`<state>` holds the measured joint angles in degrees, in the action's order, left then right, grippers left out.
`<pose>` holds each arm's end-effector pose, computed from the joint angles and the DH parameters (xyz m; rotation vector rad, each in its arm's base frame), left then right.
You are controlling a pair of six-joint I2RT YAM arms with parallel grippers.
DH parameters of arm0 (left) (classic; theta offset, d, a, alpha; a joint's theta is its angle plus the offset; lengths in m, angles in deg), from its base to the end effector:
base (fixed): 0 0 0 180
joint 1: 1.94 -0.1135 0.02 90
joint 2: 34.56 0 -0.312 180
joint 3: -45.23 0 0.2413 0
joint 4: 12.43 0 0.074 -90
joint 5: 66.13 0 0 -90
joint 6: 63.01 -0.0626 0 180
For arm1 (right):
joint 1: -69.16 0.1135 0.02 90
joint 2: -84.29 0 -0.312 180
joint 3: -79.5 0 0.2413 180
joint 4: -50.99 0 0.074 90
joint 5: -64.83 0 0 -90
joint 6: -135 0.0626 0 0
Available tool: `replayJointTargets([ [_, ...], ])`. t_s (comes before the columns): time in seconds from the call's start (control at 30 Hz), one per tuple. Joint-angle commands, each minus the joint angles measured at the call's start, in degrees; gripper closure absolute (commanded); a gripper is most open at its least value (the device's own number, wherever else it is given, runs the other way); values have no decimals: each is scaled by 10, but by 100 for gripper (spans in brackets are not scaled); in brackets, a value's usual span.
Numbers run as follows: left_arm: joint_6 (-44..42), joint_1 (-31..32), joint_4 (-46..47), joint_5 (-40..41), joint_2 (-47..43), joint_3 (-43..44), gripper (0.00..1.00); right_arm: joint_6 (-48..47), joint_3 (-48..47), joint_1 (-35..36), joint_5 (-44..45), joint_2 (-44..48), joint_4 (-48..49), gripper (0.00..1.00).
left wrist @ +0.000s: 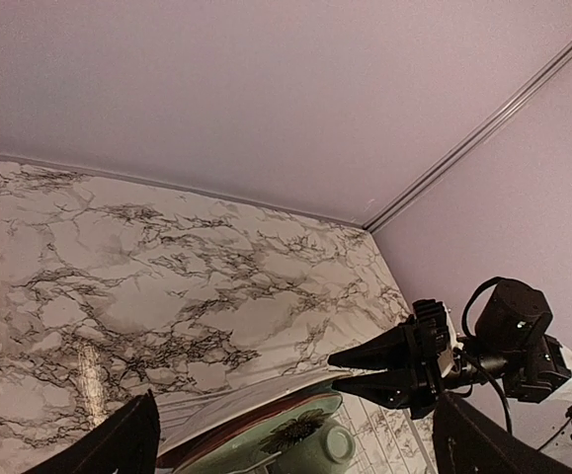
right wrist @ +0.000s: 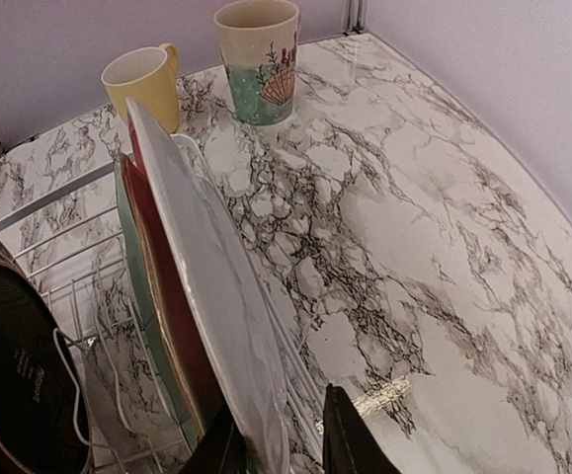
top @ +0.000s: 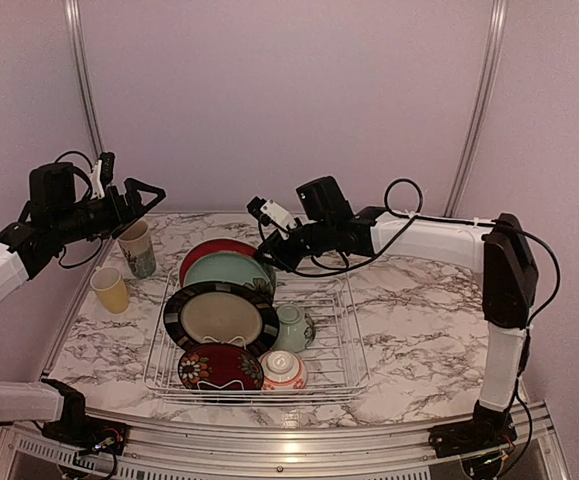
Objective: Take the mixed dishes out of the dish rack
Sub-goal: Grab the plate from the dish rack.
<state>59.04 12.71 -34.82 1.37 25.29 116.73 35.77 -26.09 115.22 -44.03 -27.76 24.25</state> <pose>0.2156 -0.0811 0.4074 0.0210 1.8395 -0.9273 0.3243 0.3657 0.3026 -1.1934 1.8535 0.7210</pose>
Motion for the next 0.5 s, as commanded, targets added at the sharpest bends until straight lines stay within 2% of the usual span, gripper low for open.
replayJointTargets([
  [0.0, -10, 4, -1, -5, -1, -5, 1, -29, -34, 3, 6, -18, -29, 76],
  [0.47, 2, 6, 14, -29, 3, 0, 1, -79, -92, 2, -43, -70, -81, 72],
])
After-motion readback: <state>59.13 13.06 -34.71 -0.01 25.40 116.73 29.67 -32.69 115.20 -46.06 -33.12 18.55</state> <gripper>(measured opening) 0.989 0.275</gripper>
